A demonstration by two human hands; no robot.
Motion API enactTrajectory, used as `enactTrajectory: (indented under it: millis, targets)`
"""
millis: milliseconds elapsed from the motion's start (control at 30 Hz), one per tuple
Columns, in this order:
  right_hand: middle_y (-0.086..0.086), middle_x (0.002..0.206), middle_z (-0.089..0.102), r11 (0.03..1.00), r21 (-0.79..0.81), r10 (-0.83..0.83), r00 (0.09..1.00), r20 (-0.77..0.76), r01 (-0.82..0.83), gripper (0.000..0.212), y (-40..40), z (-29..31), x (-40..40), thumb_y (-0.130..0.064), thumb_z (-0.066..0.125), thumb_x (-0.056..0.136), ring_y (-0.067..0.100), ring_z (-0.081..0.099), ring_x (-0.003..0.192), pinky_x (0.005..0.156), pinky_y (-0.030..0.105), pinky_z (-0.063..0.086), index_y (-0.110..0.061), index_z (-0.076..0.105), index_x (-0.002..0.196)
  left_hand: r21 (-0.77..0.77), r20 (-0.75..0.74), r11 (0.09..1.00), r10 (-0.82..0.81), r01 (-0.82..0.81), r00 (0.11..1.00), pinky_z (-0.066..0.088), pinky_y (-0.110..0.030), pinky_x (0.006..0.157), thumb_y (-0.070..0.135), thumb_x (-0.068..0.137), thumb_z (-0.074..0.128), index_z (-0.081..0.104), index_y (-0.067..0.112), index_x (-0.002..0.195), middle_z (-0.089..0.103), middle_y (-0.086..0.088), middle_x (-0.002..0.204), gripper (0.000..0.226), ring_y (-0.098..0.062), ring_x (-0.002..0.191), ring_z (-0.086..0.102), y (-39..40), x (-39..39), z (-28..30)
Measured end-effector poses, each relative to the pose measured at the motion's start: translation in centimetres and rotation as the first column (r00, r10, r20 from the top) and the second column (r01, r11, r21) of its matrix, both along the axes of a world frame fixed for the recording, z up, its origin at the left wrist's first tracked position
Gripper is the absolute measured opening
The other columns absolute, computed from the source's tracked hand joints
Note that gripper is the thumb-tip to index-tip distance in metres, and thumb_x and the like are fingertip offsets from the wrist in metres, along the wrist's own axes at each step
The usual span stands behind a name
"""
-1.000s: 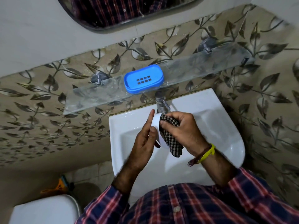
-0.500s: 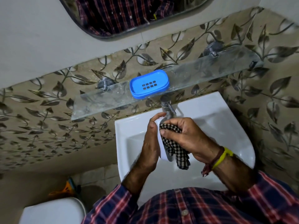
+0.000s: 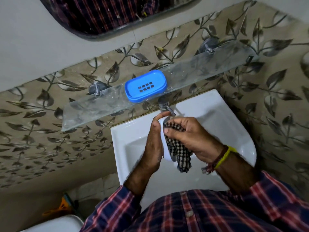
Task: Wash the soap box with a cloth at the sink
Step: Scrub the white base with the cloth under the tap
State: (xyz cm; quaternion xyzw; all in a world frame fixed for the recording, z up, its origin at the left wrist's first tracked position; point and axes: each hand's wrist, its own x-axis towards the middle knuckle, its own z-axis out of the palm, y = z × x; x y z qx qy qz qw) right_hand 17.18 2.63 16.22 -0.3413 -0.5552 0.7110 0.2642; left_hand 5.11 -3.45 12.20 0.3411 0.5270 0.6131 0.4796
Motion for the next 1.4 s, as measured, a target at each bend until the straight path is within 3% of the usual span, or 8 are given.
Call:
enactTrajectory:
  millis: [100,267,467,600,800,967,1167,1400]
  targets:
    - [0.028,0.092,0.073,0.98,0.061,0.178,0.976,0.127,-0.187,0.009,-0.9,-0.5,0.4,-0.003,0.067,0.091,0.026,0.068,0.077,0.074,0.045,0.058,0.004,0.07,0.097,-0.002,-0.02,1.0,0.029,-0.029,0.999,0.049,-0.057,0.104,0.051,0.105,0.026,0.059,0.023,0.132,0.066,-0.021,0.128,0.051,-0.039,0.121,0.062,0.5,-1.0,0.4]
    - [0.004,0.087,0.077,0.998,0.014,-0.054,0.998,-0.045,0.055,0.013,0.0,-0.1,0.3,0.002,0.064,0.091,0.012,0.07,0.078,0.072,0.027,0.057,-0.005,0.075,0.093,-0.02,-0.044,0.998,-0.065,0.064,0.997,0.055,-0.034,0.092,0.043,0.104,0.025,0.05,0.006,0.136,0.07,-0.01,0.117,0.054,-0.023,0.11,0.067,0.3,0.2,-0.1]
    - [0.013,0.075,0.071,0.971,0.153,0.166,0.979,0.116,-0.183,0.006,-1.2,-0.4,1.0,-0.003,0.066,0.092,0.017,0.067,0.06,0.053,0.027,0.055,0.001,0.07,0.091,0.016,-0.109,1.0,-0.011,0.013,0.994,0.055,-0.04,0.096,0.044,0.104,0.023,0.054,0.007,0.135,0.068,-0.022,0.121,0.056,-0.031,0.112,0.067,1.0,-1.1,1.1]
    - [0.011,0.091,0.078,0.992,0.107,-0.069,0.997,-0.014,0.071,0.012,-0.3,0.2,0.7,-0.002,0.065,0.092,0.018,0.073,0.081,0.076,0.03,0.06,-0.007,0.075,0.096,-0.031,-0.072,0.998,-0.063,0.061,0.995,0.055,-0.03,0.089,0.043,0.102,0.027,0.052,0.006,0.132,0.071,-0.011,0.113,0.054,-0.019,0.106,0.068,0.6,0.3,0.8]
    - [0.01,0.073,0.07,0.939,0.217,0.223,0.953,0.206,-0.266,0.01,-1.9,-0.2,1.7,-0.007,0.066,0.093,0.02,0.067,0.06,0.056,0.034,0.056,-0.001,0.069,0.087,-0.037,-0.171,0.999,0.034,-0.04,0.985,0.045,-0.054,0.109,0.037,0.11,0.02,0.061,0.01,0.127,0.066,-0.02,0.127,0.052,-0.034,0.122,0.061,0.8,-0.5,1.6]
    - [0.018,0.091,0.076,0.974,0.225,0.018,0.999,0.035,-0.025,0.012,-1.6,0.4,0.8,-0.007,0.065,0.094,0.023,0.073,0.081,0.075,0.037,0.06,0.002,0.072,0.098,-0.112,-0.056,0.994,-0.005,-0.001,0.998,0.059,-0.031,0.084,0.035,0.11,0.019,0.056,0.006,0.126,0.076,-0.002,0.095,0.049,-0.017,0.094,0.072,0.6,0.1,2.2]
    - [-0.005,0.076,0.065,0.885,0.384,0.187,0.956,0.227,-0.264,0.013,-3.5,-0.3,1.2,-0.017,0.078,0.084,0.004,0.063,0.062,0.059,0.023,0.052,-0.01,0.068,0.081,-0.064,-0.166,0.993,0.091,-0.103,0.982,0.041,-0.061,0.11,0.054,0.1,0.032,0.069,0.021,0.12,0.07,-0.017,0.122,0.053,-0.039,0.12,0.062,1.1,-1.2,3.0]
    - [0.02,0.07,0.068,0.932,0.363,-0.073,0.986,0.149,0.014,0.018,-3.3,0.2,1.4,-0.015,0.076,0.086,0.026,0.064,0.051,0.051,0.04,0.056,0.001,0.069,0.082,-0.034,-0.154,0.998,0.046,-0.051,0.987,0.051,-0.043,0.106,0.059,0.101,0.029,0.049,0.038,0.143,0.058,0.009,0.145,0.051,-0.018,0.133,0.055,0.2,-1.0,3.2]
